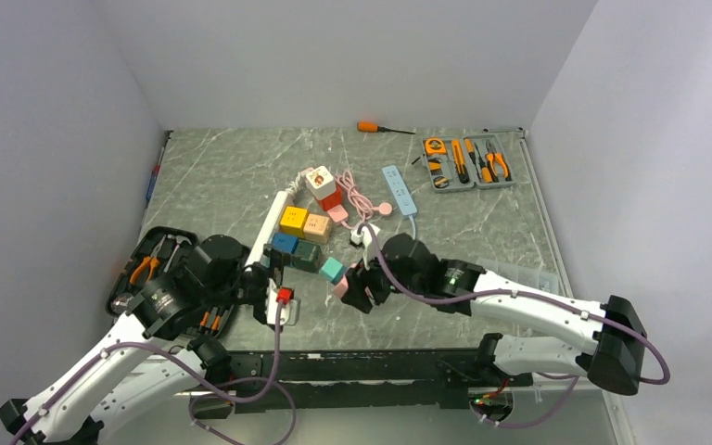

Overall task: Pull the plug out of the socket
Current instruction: Remove the plug from the socket.

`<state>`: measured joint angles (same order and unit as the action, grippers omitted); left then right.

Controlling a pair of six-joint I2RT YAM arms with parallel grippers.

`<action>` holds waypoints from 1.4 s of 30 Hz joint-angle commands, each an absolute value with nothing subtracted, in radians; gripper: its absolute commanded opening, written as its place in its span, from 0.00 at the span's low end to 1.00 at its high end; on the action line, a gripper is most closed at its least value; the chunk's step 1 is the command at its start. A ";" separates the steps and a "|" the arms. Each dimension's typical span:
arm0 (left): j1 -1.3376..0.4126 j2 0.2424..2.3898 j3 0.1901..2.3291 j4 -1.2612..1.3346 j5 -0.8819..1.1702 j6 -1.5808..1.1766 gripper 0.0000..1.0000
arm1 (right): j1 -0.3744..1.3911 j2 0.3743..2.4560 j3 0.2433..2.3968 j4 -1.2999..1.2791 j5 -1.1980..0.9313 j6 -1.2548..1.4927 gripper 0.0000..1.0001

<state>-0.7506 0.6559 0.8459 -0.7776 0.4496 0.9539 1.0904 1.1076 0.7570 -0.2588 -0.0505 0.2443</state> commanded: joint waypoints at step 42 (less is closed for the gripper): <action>-1.057 0.504 0.654 -0.576 0.166 1.455 0.00 | 0.985 1.365 1.186 -0.465 -0.633 0.026 0.00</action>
